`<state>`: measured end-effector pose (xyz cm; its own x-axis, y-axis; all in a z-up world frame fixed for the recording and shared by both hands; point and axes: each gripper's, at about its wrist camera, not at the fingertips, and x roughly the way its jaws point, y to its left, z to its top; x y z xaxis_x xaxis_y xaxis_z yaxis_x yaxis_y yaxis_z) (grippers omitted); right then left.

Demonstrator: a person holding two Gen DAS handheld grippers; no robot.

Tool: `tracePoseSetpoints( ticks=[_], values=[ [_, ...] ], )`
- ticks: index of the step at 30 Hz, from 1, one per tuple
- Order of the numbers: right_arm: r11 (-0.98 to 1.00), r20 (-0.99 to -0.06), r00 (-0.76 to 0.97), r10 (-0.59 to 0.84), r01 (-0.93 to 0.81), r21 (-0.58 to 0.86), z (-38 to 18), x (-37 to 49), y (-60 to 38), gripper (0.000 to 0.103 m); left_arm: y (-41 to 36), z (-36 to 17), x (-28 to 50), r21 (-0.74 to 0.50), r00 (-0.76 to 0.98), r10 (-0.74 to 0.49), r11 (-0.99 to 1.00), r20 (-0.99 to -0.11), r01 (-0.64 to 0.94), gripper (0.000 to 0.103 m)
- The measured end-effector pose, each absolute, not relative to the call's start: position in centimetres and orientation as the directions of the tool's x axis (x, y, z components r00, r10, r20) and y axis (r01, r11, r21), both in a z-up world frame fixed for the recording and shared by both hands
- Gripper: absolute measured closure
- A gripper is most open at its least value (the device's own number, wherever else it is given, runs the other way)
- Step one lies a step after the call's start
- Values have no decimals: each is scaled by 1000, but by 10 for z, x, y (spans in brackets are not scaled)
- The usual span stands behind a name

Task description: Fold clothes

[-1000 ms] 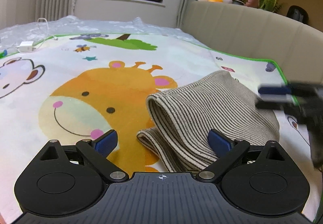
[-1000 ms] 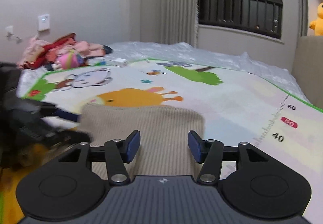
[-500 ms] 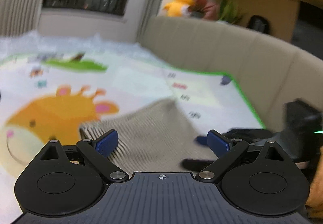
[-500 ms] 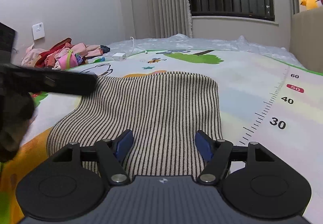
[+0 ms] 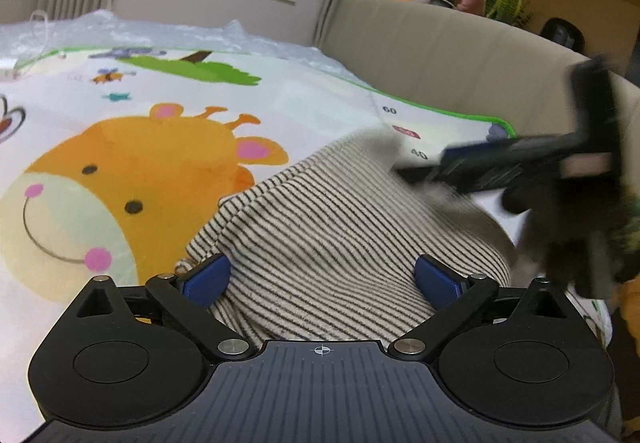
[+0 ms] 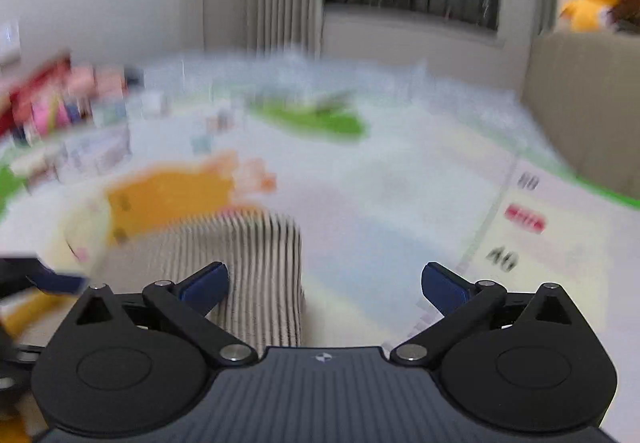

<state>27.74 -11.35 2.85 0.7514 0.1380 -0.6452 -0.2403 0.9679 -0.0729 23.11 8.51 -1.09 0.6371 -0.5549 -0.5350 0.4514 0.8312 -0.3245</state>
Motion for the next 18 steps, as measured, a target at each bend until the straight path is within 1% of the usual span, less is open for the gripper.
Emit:
tracePoseSetpoints(
  ticks=[1,2,3,5,10,14,15,16,17,18],
  values=[
    [963,-674,731,106,-245,-114,18,287,-107,0,88,-14,234,-346,628,-560,828,-540,441,0],
    [962,-685,722,99,-247,-121,13,292,-106,0,91,-18,236,-380,619,-575,818,-535,432,0],
    [963,-685,721,107,-247,-109,13,294,-108,0,94,-21,239,-408,612,-589,808,-528,425,0],
    [966,-680,723,121,-243,-86,13,294,-112,0,95,-23,239,-412,610,-599,801,-519,435,0],
    [973,-619,775,127,-217,-73,28,254,-120,0,94,-26,235,-405,615,-606,795,-504,452,0],
    [958,-549,796,254,-284,31,43,210,-120,0,94,-26,237,-408,617,-609,793,-499,452,0],
    [953,-546,793,272,-299,41,42,202,-118,0,95,-26,236,-407,618,-607,794,-499,452,0],
    [949,-549,787,282,-311,42,39,196,-115,0,95,-25,236,-406,620,-605,796,-500,450,0],
    [949,-573,774,270,-313,25,32,193,-111,0,95,-24,236,-404,623,-601,799,-501,446,0],
    [952,-616,751,238,-306,-5,20,195,-105,0,95,-21,235,-400,629,-591,806,-505,437,1]
  ],
)
